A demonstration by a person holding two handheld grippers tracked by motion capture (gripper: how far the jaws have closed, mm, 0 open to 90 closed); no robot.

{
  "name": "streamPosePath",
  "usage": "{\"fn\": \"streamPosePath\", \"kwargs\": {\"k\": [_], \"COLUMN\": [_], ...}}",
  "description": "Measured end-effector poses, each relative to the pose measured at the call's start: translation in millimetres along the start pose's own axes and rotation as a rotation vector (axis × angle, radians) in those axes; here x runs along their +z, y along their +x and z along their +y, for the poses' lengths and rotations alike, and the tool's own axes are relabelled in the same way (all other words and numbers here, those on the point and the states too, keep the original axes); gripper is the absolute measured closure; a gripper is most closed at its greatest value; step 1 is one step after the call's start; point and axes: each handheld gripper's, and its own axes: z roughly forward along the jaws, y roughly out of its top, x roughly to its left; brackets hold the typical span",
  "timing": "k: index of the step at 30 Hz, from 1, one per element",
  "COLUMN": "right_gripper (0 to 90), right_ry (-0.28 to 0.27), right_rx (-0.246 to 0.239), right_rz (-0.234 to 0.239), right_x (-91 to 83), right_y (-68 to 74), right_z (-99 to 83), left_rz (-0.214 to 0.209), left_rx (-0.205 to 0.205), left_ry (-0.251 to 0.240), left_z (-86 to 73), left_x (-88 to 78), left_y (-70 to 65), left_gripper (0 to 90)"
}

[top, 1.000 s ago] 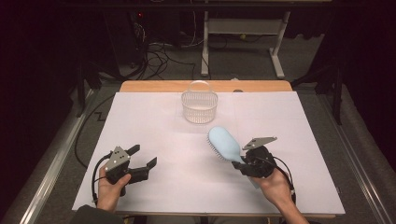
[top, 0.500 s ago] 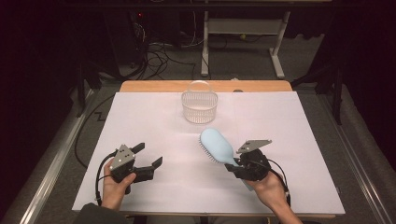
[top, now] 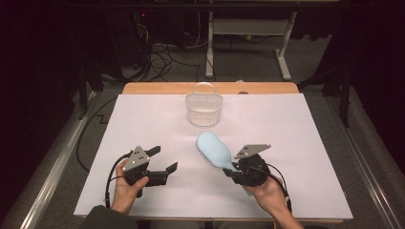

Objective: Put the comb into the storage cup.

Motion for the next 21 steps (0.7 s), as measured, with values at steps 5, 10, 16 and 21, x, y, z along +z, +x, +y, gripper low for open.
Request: {"fn": "streamPosePath", "kwargs": {"k": [5, 10, 16, 21], "right_gripper": [70.2, 70.2, 70.2, 70.2], "right_ry": [-0.001, -0.008, -0.010, -0.014], "right_rx": [-0.010, -0.022, -0.031, -0.042], "right_rz": [0.002, 0.006, 0.013, 0.018], "right_x": [2.2, 4.3, 7.7, 10.4], "right_y": [2.6, 6.0, 10.1, 13.1], "right_z": [1.6, 3.7, 5.8, 7.7], "left_rz": [-0.038, -0.059, -0.083, -0.100], "left_rx": [0.008, 0.013, 0.033, 0.034], "left_ry": [0.004, 0.003, 0.014, 0.013], "left_z": [4.5, 8.2, 12.0, 15.1], "left_x": [5.9, 12.1, 18.9, 24.7], "left_y": [-4.9, -9.8, -16.1, -20.6], "left_gripper": [15.6, 15.6, 15.7, 15.6]}}
